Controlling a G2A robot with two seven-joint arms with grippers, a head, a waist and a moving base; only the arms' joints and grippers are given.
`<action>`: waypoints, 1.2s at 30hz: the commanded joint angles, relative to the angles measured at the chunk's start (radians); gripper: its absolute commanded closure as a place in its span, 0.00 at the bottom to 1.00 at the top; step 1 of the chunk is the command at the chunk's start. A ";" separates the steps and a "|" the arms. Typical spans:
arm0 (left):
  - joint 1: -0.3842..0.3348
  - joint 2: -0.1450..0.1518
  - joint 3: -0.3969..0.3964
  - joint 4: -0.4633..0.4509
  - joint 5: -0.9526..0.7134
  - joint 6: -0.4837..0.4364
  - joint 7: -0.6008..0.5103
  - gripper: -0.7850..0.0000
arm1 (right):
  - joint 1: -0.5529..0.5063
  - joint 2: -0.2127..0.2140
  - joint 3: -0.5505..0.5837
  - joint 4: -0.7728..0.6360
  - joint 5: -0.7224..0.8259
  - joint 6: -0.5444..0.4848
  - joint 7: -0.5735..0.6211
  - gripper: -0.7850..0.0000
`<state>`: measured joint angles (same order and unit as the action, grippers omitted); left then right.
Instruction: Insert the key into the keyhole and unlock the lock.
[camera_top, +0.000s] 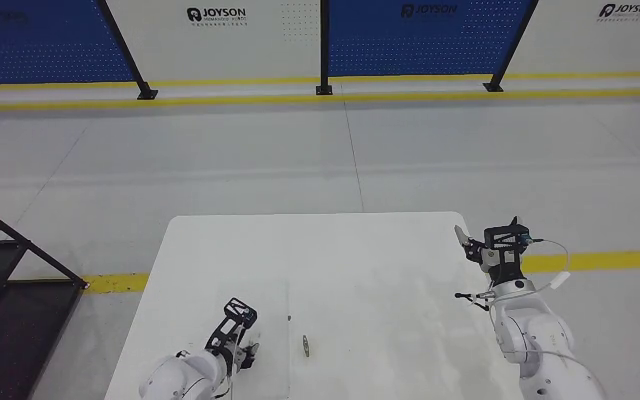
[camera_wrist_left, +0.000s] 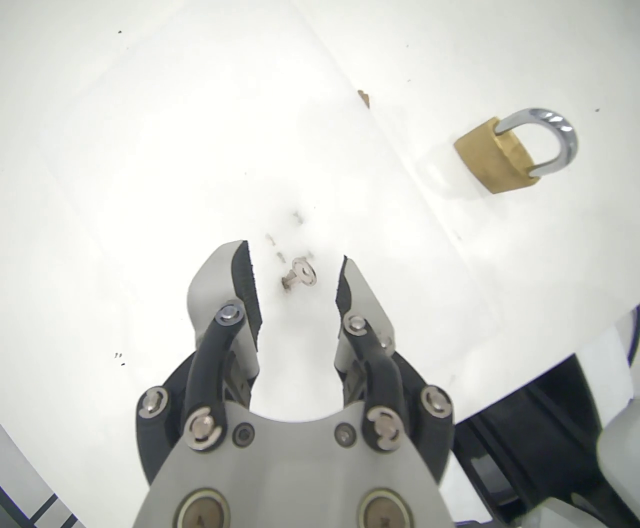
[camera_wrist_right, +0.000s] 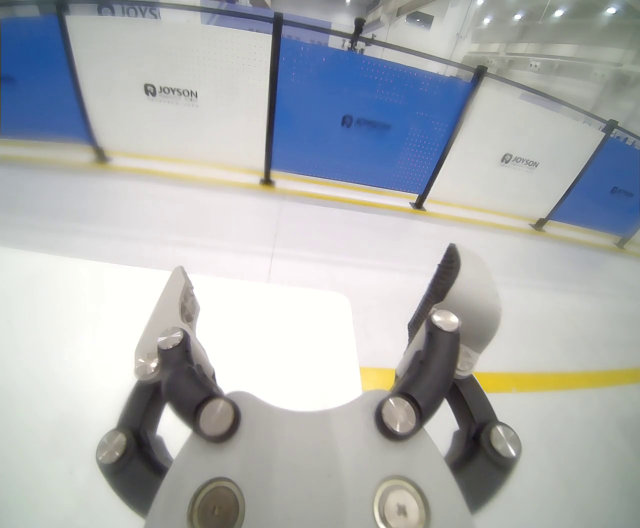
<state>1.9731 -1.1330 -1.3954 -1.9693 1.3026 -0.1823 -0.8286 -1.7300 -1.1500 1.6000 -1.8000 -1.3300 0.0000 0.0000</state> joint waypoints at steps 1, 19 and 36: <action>-0.008 -0.001 0.013 0.011 0.016 0.011 0.005 0.65 | 0.000 0.000 0.000 0.000 0.000 0.000 0.000 0.00; -0.009 0.003 0.025 0.018 0.032 0.034 0.033 0.97 | 0.000 0.000 0.000 0.000 0.000 0.000 0.000 0.00; 0.068 0.012 -0.042 -0.059 -0.027 0.034 0.116 1.00 | 0.000 0.000 0.000 0.000 0.000 0.000 0.000 0.00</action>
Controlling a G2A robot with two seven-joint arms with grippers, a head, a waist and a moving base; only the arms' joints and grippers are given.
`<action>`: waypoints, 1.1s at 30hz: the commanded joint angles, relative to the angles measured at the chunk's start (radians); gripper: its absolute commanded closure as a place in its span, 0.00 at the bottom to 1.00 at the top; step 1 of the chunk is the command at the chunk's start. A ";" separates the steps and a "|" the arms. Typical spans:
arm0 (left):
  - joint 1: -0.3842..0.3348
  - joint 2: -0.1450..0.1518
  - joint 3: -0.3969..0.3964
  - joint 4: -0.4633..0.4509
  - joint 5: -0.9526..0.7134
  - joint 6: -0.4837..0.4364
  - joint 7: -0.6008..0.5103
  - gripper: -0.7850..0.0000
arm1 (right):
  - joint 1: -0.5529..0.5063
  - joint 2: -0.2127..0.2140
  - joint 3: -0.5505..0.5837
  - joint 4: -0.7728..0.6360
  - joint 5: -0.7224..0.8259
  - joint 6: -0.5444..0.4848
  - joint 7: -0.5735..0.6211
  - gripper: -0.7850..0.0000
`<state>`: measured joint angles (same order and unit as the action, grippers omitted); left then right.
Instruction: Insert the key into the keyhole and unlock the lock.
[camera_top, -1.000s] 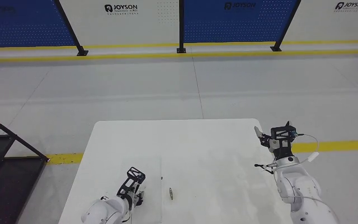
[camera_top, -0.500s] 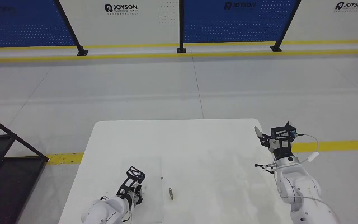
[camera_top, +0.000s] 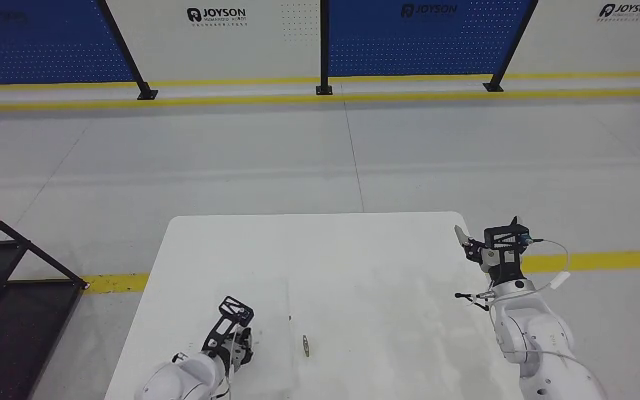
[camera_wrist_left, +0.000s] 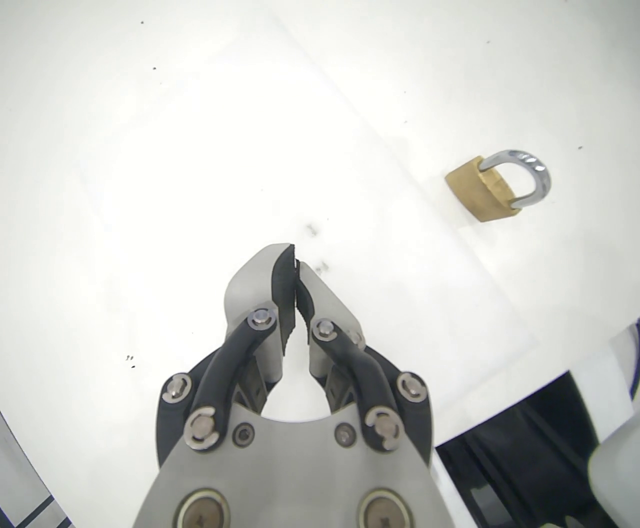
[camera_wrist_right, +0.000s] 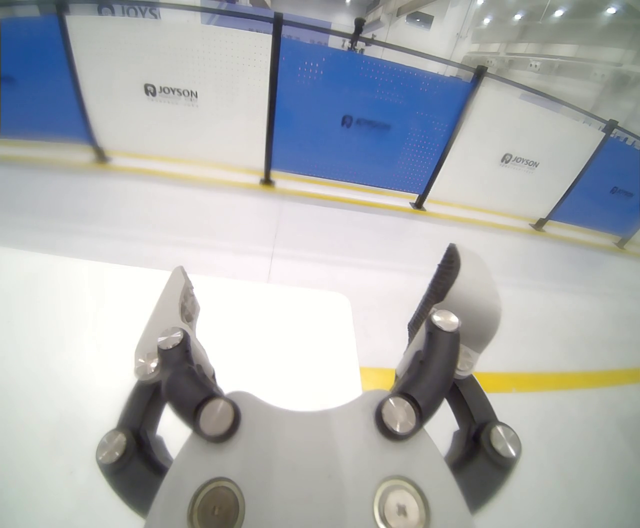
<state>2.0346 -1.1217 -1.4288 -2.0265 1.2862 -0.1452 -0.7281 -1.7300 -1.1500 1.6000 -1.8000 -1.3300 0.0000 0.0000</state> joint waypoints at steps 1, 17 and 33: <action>0.012 0.001 -0.015 -0.001 -0.019 -0.004 0.031 1.00 | 0.000 0.000 0.000 0.000 0.000 0.000 0.000 0.00; 0.134 0.010 -0.205 0.017 -0.300 -0.186 0.393 1.00 | 0.000 0.000 0.000 0.000 0.000 0.000 0.000 0.00; 0.111 0.014 -0.292 0.217 -0.373 -0.573 0.865 1.00 | -0.188 0.002 -0.187 -0.089 -0.184 -0.266 -0.009 0.00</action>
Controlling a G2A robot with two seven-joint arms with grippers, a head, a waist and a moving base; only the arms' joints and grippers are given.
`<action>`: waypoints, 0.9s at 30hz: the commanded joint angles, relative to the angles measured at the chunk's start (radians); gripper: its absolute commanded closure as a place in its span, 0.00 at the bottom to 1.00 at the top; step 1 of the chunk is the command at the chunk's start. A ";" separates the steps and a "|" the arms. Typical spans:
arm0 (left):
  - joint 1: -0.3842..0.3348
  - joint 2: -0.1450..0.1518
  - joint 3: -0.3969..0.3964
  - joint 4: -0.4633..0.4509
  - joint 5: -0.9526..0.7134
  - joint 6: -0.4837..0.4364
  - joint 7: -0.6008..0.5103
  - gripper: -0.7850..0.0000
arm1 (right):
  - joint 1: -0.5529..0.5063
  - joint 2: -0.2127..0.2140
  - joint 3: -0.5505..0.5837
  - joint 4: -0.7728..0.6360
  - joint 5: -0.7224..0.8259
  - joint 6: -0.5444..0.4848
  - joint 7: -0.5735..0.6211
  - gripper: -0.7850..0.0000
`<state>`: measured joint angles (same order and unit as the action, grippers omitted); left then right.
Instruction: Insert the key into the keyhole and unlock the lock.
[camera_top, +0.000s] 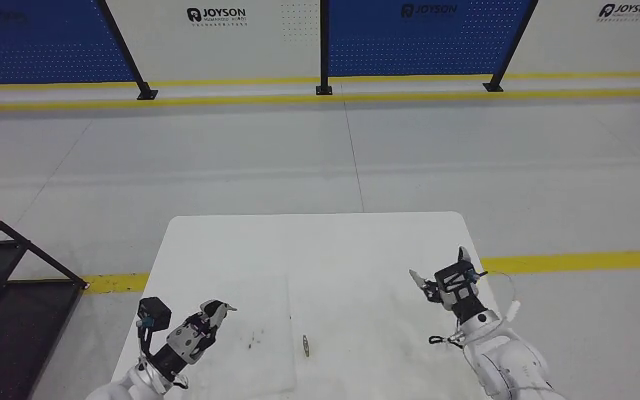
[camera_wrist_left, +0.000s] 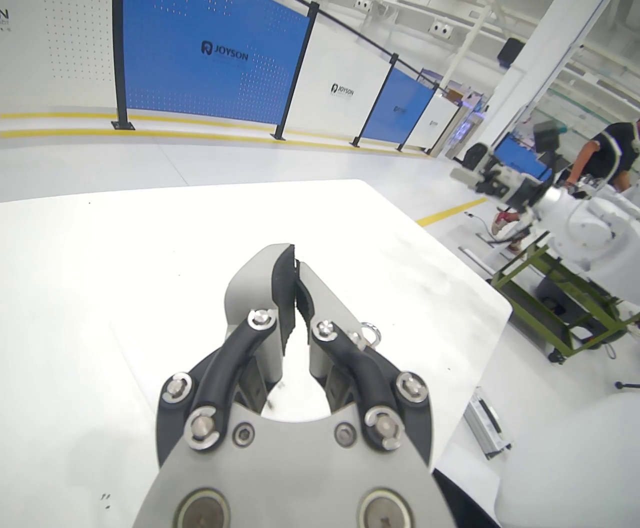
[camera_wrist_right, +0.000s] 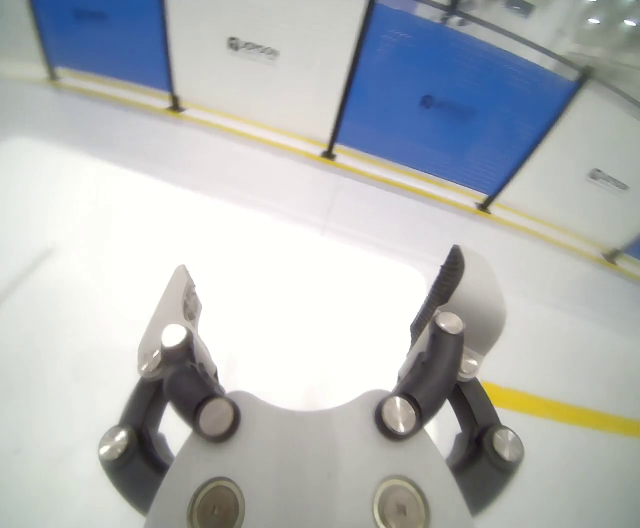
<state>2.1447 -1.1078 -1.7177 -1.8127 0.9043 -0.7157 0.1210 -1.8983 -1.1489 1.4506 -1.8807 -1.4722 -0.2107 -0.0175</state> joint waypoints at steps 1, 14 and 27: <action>0.001 0.000 -0.003 0.003 0.009 -0.003 0.016 1.00 | -0.029 0.001 -0.073 -0.013 -0.080 -0.082 0.019 0.00; 0.001 0.000 -0.003 0.003 0.009 -0.003 0.016 1.00 | 0.056 -0.030 -0.429 0.114 -0.224 -0.159 0.083 0.00; 0.001 0.000 -0.003 0.003 0.009 -0.003 0.016 1.00 | 0.228 -0.084 -0.584 0.295 -0.026 -0.121 0.143 0.38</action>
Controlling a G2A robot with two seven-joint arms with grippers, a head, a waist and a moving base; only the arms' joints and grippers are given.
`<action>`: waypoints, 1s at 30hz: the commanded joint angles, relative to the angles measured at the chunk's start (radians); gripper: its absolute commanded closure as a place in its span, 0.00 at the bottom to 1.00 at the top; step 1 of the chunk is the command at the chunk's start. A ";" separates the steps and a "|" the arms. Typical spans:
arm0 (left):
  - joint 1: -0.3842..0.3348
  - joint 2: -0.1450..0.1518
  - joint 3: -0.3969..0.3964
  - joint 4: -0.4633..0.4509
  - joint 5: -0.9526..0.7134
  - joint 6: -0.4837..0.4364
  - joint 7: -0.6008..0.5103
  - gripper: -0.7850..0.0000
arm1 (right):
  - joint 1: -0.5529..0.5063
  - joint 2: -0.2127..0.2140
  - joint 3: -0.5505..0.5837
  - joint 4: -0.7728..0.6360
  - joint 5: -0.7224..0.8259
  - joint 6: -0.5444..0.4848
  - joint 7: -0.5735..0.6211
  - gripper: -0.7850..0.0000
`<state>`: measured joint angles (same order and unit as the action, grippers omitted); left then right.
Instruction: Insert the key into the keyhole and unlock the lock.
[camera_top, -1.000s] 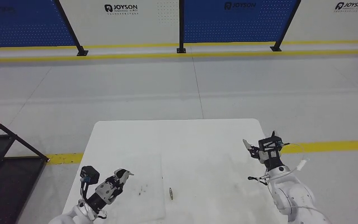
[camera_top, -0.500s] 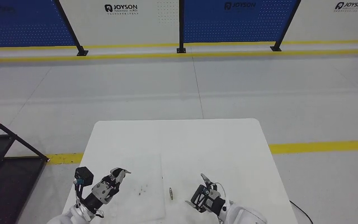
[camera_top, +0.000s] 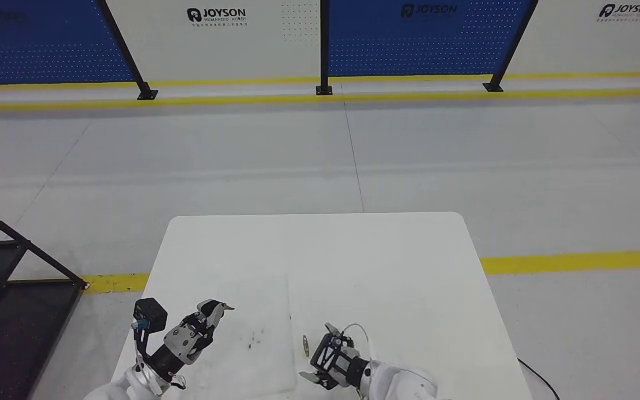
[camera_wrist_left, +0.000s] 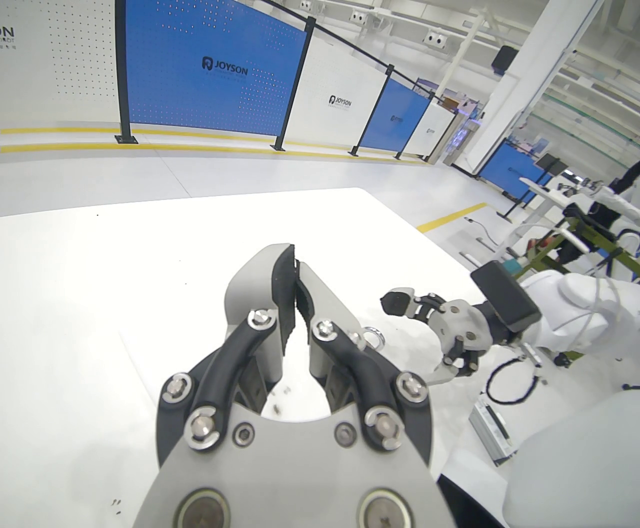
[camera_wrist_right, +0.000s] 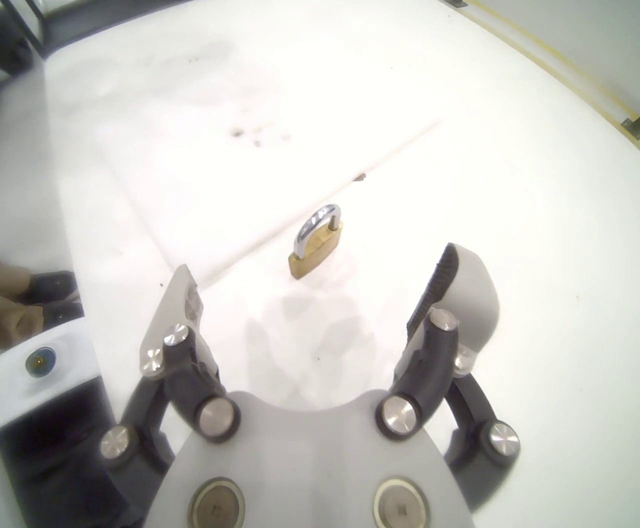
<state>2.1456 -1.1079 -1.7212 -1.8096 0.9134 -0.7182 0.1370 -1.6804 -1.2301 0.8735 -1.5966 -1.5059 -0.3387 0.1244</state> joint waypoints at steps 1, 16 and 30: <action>0.000 0.000 0.000 0.000 0.000 0.000 0.000 1.00 | 0.023 -0.007 -0.018 0.026 0.018 0.013 0.006 0.39; 0.000 0.000 0.000 0.000 0.000 0.000 0.000 1.00 | 0.117 -0.041 -0.104 0.135 0.082 0.050 0.037 0.67; -0.009 -0.001 0.006 -0.003 -0.008 0.009 -0.006 1.00 | 0.085 -0.023 -0.037 0.059 0.131 0.063 -0.064 1.00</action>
<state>2.1428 -1.1082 -1.7194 -1.8102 0.9110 -0.7149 0.1352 -1.5880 -1.2563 0.8235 -1.5242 -1.3822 -0.2750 0.0733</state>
